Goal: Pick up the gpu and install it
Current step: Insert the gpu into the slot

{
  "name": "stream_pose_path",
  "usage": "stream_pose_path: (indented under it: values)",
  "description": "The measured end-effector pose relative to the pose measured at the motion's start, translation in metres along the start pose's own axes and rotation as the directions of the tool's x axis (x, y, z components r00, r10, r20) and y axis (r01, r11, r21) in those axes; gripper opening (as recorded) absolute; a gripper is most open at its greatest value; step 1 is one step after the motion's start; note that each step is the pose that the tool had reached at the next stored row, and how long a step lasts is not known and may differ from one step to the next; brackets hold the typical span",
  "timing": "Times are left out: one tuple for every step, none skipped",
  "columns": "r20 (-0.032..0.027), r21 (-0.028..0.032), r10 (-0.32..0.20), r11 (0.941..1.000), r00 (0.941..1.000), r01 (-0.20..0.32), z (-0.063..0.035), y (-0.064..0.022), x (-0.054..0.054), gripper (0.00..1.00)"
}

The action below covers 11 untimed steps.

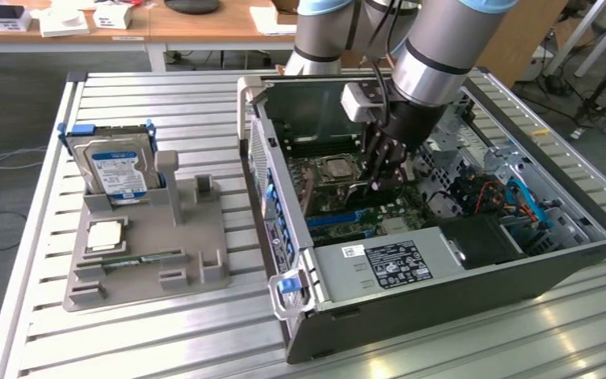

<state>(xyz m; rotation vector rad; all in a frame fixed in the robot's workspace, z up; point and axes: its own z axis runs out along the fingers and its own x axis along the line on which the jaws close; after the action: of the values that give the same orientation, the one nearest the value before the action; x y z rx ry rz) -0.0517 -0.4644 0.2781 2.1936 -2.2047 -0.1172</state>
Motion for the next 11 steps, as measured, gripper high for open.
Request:
stream_pose_path:
  values:
    - [0.0001, 0.0, 0.0, 1.0, 1.0, 0.0, 0.0012, -0.0001, 0.0001, 0.27]
    - [0.0, 0.0, 0.0, 1.0, 1.0, 0.0, 0.0026, -0.0002, 0.0003, 0.27]
    - [0.0, 0.0, 0.0, 1.0, 1.0, 0.0, 0.0039, -0.0003, 0.0004, 0.27]
    - [0.0, 0.0, 0.0, 1.0, 1.0, 0.0, 0.0047, -0.0004, 0.0004, 0.27]
    - [-0.0002, -0.0001, 0.0, 1.0, 1.0, 0.0, 0.0047, -0.0004, 0.0004, 0.27]
    - [-0.0001, 0.0, 0.0, 1.0, 1.0, 0.0, 0.0047, -0.0004, 0.0004, 0.27]
    - [-0.0001, -0.0001, 0.0, 1.0, 1.0, 0.0, 0.0047, -0.0003, 0.0004, 0.27]
    - [-0.0001, -0.0001, 0.0, 1.0, 1.0, 0.0, 0.005, -0.0004, 0.0005, 0.27]
    - [0.0001, 0.0001, 0.0, 1.0, 1.0, 0.0, 0.0055, -0.0003, 0.0005, 0.27]
    - [0.0, 0.0, 0.0, 1.0, 1.0, 0.0, 0.0058, 0.0004, 0.0005, 0.27]
    - [-0.0002, -0.0001, 0.0, 1.0, 1.0, 0.0, 0.0061, 0.0013, 0.0005, 0.27]
